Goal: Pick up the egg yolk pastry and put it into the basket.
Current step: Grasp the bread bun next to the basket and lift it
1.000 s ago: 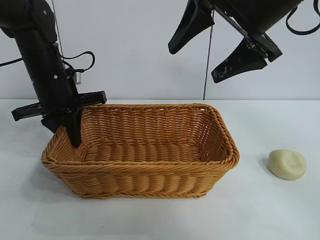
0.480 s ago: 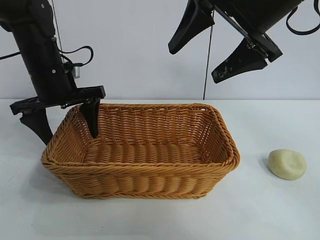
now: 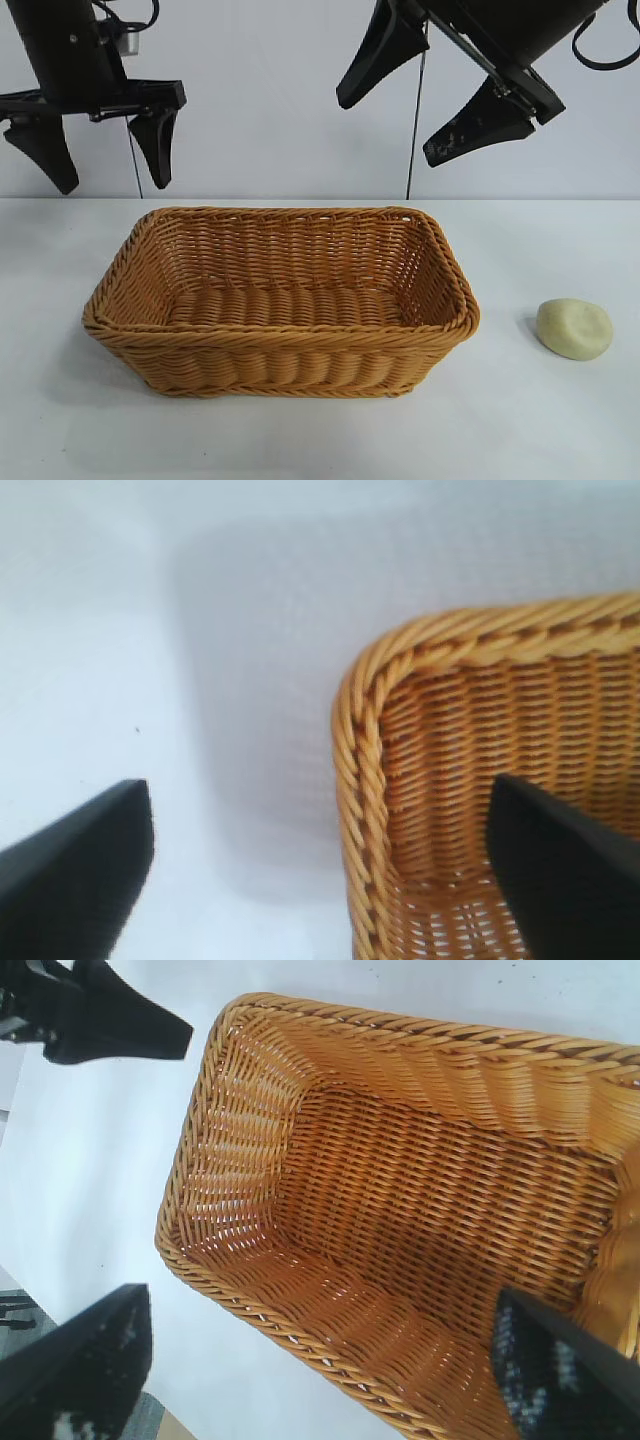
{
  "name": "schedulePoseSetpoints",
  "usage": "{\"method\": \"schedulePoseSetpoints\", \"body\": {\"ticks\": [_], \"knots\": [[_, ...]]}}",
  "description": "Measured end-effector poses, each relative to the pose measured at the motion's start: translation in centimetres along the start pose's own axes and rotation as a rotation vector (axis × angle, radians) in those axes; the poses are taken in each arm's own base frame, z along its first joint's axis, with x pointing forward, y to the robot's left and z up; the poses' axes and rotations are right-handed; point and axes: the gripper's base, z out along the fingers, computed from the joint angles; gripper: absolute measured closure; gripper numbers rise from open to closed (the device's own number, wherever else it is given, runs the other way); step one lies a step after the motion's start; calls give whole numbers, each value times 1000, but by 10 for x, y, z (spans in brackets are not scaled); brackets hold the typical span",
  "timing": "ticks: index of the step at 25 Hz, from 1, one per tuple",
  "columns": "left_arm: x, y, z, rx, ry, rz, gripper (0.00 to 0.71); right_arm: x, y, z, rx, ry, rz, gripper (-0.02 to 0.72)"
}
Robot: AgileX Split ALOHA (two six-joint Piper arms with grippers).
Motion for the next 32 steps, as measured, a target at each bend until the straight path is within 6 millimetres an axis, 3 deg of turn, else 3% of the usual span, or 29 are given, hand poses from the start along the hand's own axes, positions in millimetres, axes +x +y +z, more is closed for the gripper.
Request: {"method": "schedulePoseSetpoints", "body": {"ticks": [7,14,18,22,26,32], "knots": [[-4,51,-6,-47,-14,-72,15,0,0,0,1,0,-1,71],[1,58,-15,-56,-20,-79,15,0,0,0,3,1,-3,71],[30,58,-24,-75,29,-76,15,0,0,0,3,1,-3,71],[70,55,-49,-81,43,-73,15,0,0,0,4,1,-4,71],[121,52,-74,-86,48,-67,15,0,0,0,4,1,-4,71],[206,50,-89,-89,64,-67,15,0,0,0,4,1,-4,71]]}}
